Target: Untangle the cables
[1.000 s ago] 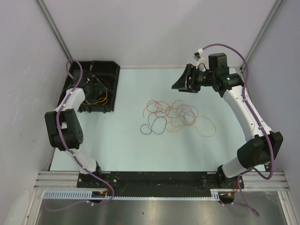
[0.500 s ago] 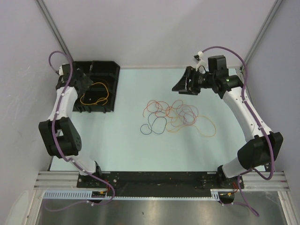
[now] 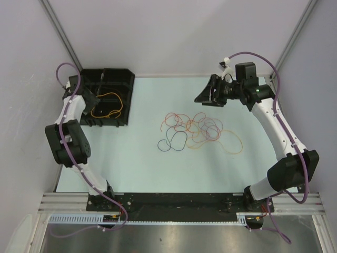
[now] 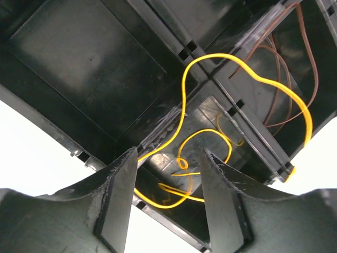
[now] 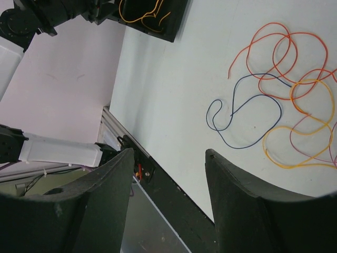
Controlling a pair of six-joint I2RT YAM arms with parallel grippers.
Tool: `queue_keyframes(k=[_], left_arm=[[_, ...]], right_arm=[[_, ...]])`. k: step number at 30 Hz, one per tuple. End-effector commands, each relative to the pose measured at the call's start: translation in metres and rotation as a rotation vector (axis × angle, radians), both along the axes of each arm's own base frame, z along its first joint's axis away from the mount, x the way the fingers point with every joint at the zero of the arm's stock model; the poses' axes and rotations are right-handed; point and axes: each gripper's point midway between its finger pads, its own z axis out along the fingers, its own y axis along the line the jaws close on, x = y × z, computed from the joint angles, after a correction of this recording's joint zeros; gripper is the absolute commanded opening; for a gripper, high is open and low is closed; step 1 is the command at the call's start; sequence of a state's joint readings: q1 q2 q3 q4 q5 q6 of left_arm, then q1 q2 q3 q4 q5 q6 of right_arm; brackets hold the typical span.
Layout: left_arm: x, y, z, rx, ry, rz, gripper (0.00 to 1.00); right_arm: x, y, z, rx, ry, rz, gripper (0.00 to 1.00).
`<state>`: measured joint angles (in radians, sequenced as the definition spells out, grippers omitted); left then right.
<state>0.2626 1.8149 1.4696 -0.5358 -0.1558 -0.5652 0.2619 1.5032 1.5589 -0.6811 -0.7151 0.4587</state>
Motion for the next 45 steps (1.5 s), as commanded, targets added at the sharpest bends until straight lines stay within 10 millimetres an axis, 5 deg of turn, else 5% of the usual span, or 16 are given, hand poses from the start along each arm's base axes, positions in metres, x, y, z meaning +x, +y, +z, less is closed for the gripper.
queue_keyframes(k=[1, 11, 20, 29, 45], left_arm=[[0.002, 0.006, 0.001, 0.021, -0.016, -0.033, 0.53], [-0.004, 0.007, -0.008, 0.033, 0.003, -0.042, 0.45], [-0.005, 0.007, 0.009, 0.05, -0.037, -0.05, 0.32], [-0.009, 0.007, 0.021, 0.07, -0.05, -0.065, 0.01], [-0.046, -0.036, 0.078, 0.066, -0.133, -0.161, 0.0]], right_arm=[[-0.004, -0.006, 0.009, 0.002, -0.029, -0.005, 0.61], [-0.003, -0.005, 0.006, 0.003, -0.021, -0.001, 0.61], [-0.004, -0.005, 0.007, 0.008, -0.02, 0.0, 0.61], [-0.007, -0.001, 0.008, 0.011, -0.022, 0.012, 0.61], [-0.017, 0.016, 0.011, 0.045, -0.032, 0.069, 0.6]])
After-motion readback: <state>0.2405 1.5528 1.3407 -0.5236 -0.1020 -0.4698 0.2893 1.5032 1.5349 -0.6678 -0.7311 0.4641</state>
